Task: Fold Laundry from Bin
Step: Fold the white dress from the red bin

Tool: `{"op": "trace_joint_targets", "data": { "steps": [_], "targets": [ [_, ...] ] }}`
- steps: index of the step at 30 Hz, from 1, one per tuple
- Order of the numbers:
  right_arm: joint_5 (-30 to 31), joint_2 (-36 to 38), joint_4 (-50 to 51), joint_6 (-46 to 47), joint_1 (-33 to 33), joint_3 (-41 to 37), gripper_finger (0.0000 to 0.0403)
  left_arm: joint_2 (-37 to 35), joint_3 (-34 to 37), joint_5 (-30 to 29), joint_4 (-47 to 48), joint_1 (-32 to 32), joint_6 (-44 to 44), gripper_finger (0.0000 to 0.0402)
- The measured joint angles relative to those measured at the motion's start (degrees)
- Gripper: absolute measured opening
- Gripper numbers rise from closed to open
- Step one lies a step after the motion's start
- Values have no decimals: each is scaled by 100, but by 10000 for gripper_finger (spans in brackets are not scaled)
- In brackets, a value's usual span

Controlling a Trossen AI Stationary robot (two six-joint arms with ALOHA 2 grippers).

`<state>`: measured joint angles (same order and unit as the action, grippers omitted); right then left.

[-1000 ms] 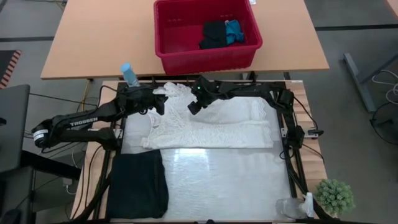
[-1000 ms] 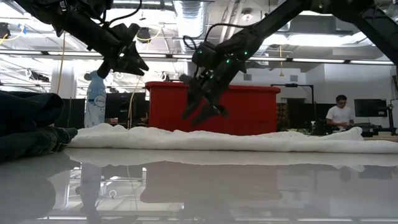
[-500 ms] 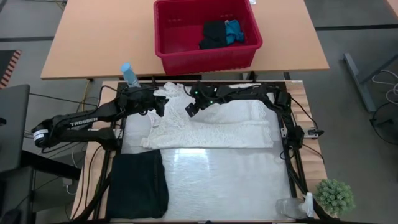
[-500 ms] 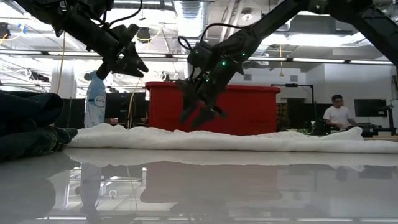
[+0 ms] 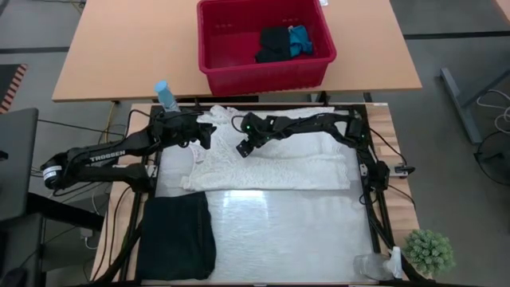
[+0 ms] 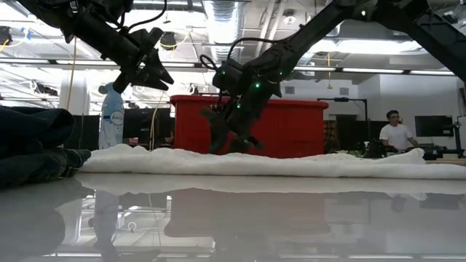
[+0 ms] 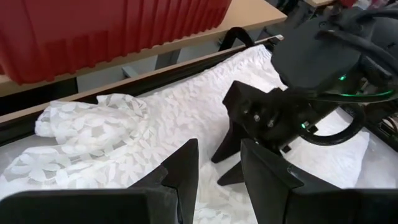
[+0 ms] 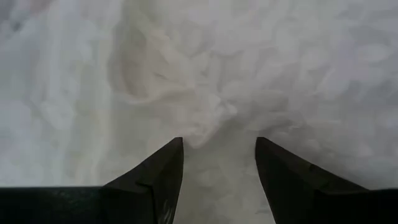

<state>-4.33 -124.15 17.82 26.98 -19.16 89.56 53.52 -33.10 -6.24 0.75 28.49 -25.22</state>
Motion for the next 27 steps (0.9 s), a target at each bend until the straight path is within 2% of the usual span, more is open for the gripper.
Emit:
{"op": "trace_joint_targets", "data": {
  "steps": [4, 6, 13, 15, 19, 27],
  "targets": [
    [8, 1, 3, -1, -4, 140, 215, 0, 2, 107, 4, -2, -36, 110],
    [-15, 4, 2, -14, -4, 202, 193, 2, -1, 116, 35, -4, -36, 110],
    [-163, 4, 172, -238, -2, 264, 41, 2, 2, 135, 240, -4, -56, 110],
    [-164, 4, 289, -209, -4, 264, 16, 2, 1, 139, 285, -4, -56, 110],
    [-226, 26, 287, -195, -4, 264, 39, 2, 1, 97, 292, -4, -84, 110],
    [-306, 37, 295, -149, -4, 264, 165, 2, -1, 89, 282, -4, -28, 110]
  ]
}}
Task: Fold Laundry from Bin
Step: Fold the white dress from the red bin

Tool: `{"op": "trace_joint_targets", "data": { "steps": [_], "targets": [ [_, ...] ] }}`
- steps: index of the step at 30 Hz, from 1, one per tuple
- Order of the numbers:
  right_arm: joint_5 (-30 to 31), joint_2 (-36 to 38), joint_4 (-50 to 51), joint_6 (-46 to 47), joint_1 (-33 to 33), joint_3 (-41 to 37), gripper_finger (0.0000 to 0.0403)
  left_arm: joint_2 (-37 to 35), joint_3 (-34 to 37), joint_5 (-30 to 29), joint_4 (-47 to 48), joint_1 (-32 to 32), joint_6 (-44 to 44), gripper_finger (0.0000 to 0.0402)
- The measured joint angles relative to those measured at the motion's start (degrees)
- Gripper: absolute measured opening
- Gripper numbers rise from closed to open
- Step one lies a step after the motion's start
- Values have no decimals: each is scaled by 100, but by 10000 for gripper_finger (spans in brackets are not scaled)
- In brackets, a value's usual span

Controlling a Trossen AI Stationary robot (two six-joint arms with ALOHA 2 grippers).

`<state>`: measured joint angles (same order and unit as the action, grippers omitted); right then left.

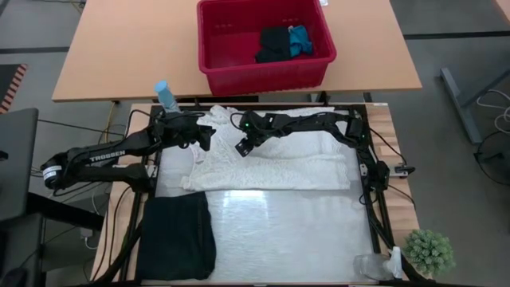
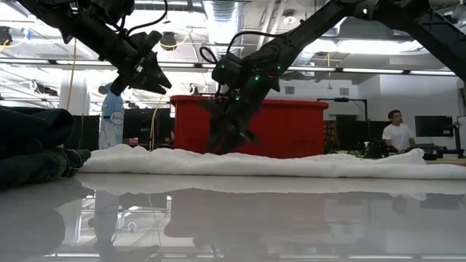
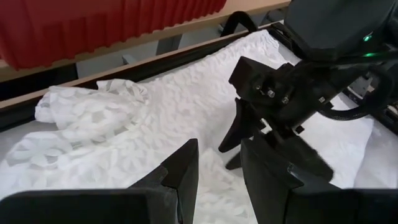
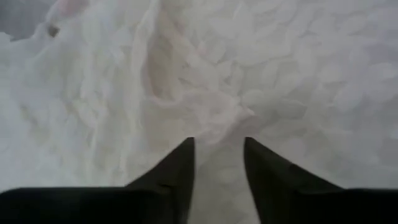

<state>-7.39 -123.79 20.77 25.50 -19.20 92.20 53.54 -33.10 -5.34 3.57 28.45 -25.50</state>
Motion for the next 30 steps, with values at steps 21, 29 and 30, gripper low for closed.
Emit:
{"op": "trace_joint_targets", "data": {
  "steps": [21, 29, 30],
  "targets": [
    [420, -24, -120, 391, 122, -46, 236, 0, 1, 0, -2, 0, 77, 110],
    [342, -26, -68, 449, 303, -48, 228, 0, 0, 23, 2, 0, 17, 110],
    [419, -26, -20, 444, 328, -48, 228, 0, 1, 43, 1, 0, 2, 110]
  ]
}}
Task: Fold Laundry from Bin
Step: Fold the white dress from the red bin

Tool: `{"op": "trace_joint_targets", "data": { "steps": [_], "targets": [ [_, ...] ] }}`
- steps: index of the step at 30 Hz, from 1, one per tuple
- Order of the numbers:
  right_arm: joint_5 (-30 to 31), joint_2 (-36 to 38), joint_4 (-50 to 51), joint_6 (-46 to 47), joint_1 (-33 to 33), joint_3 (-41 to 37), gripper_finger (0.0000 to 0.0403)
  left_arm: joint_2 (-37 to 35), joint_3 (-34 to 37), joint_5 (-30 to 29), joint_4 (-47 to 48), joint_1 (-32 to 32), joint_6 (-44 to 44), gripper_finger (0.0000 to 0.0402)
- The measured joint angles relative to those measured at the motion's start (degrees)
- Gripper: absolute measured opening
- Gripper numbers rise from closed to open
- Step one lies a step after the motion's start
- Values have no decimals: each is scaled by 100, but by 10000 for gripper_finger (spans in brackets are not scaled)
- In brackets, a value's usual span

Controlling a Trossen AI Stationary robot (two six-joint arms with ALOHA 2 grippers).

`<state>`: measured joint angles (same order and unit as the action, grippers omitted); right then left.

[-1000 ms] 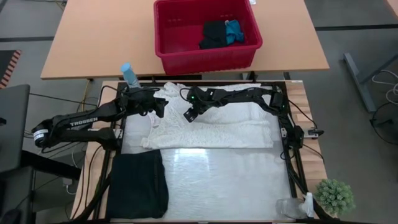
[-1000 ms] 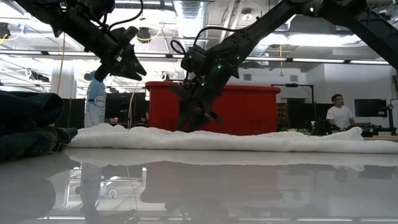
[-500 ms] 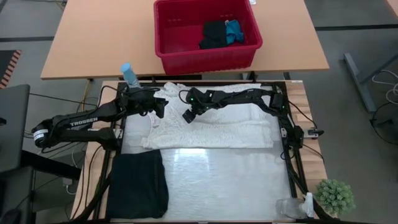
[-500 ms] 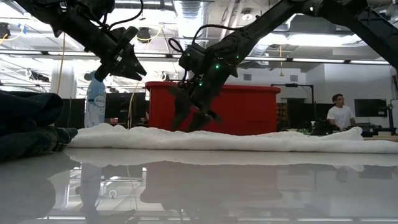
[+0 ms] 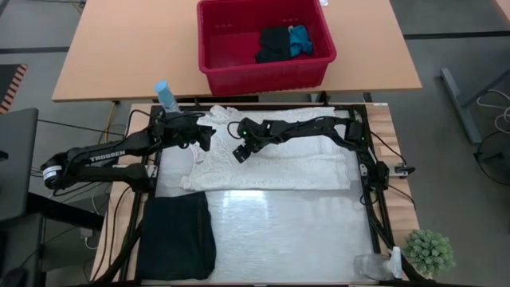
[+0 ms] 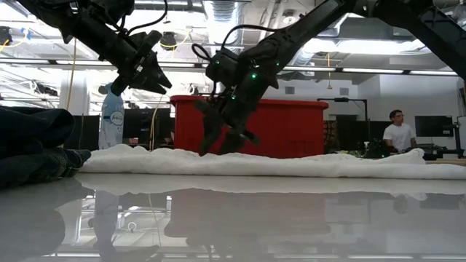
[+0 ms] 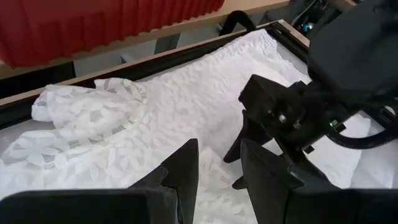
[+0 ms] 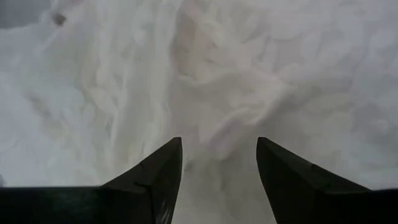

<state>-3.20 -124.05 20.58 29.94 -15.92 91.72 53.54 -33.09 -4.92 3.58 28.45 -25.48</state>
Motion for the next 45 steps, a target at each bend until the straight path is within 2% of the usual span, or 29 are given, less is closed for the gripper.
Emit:
{"op": "trace_joint_targets", "data": {
  "steps": [6, 12, 26, 30, 36, 37, 42, 45],
  "targets": [
    [189, -2, 38, 36, 13, 0, 228, 0, 1, 56, 2, 0, -28, 110],
    [522, -2, 66, 543, -90, -2, 228, 0, 1, 195, 4, -2, -32, 110],
    [924, -243, -32, 516, -1, 10, 224, 0, 1, 449, 140, -2, 16, 110],
    [924, -243, 424, 519, 7, 142, 176, 0, 1, 448, 149, -2, 19, 110],
    [604, -243, 452, 479, -65, 166, 31, 0, -1, 445, 185, -2, 38, 110],
    [509, -236, 438, 407, -77, 166, 19, 0, 0, 445, 187, -2, 40, 110],
    [255, -202, 341, 349, -128, 199, 49, 0, 0, 424, 220, -2, 84, 110],
    [286, -179, 444, 306, -138, 348, 33, 0, -1, 425, 222, -2, 84, 110]
  ]
}}
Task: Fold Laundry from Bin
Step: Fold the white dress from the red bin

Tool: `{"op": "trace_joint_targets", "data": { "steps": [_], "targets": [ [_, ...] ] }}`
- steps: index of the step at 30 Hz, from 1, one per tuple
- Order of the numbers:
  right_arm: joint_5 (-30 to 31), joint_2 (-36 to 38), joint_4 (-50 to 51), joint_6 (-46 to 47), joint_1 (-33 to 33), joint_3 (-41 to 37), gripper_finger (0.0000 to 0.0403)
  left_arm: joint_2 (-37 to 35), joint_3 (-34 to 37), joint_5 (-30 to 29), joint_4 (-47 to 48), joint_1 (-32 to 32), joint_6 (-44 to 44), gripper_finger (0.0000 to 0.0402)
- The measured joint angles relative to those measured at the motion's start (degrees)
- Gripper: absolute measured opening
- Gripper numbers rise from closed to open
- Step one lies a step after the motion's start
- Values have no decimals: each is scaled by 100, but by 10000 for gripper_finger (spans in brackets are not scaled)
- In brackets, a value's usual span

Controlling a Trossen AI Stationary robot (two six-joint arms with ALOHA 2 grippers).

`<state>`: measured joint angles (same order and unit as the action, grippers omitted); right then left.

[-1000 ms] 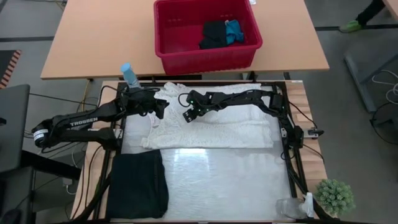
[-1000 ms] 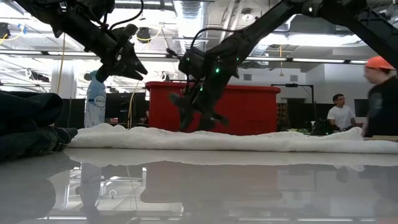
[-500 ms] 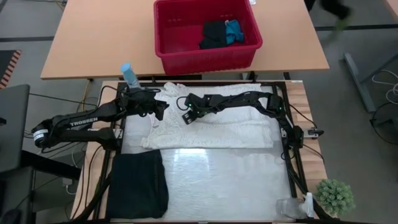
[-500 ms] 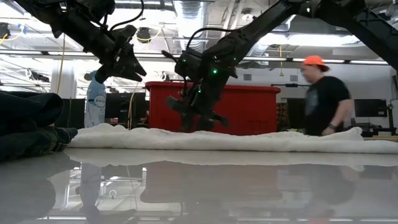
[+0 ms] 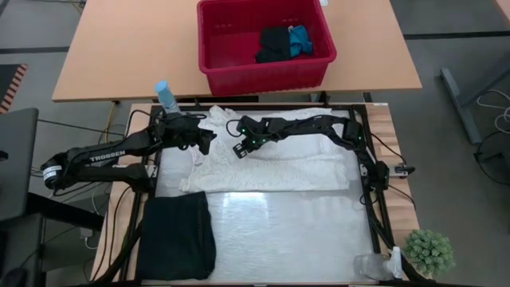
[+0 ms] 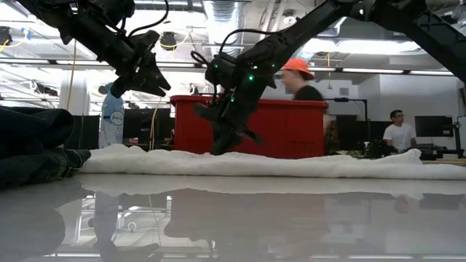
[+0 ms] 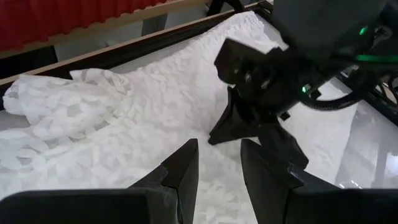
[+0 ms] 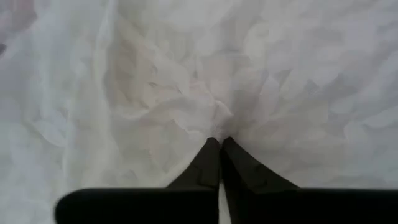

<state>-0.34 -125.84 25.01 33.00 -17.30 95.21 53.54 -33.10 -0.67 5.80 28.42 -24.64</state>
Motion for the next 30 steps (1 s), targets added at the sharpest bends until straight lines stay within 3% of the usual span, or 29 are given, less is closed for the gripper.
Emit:
{"op": "trace_joint_targets", "data": {
  "steps": [3, 6, 14, 17, 25, 30],
  "targets": [
    [-72, 0, 45, -303, -54, 181, 12, 0, 2, 0, 35, 0, 0, 110],
    [-221, 11, 22, -394, -104, 235, 37, 0, 2, 0, 161, 0, 0, 110],
    [-268, 11, 41, -265, -177, 235, 238, 0, 2, 3, 175, 0, 155, 110],
    [-240, 11, -184, -339, -177, 235, 279, 0, 0, 4, 173, 0, 157, 110],
    [-2, -72, -197, -1610, 7, 235, 289, 0, 1, 4, 278, 0, 157, 110],
    [723, -66, -281, -2422, 220, 235, 290, 0, 2, -3, 297, 0, 157, 110]
  ]
}}
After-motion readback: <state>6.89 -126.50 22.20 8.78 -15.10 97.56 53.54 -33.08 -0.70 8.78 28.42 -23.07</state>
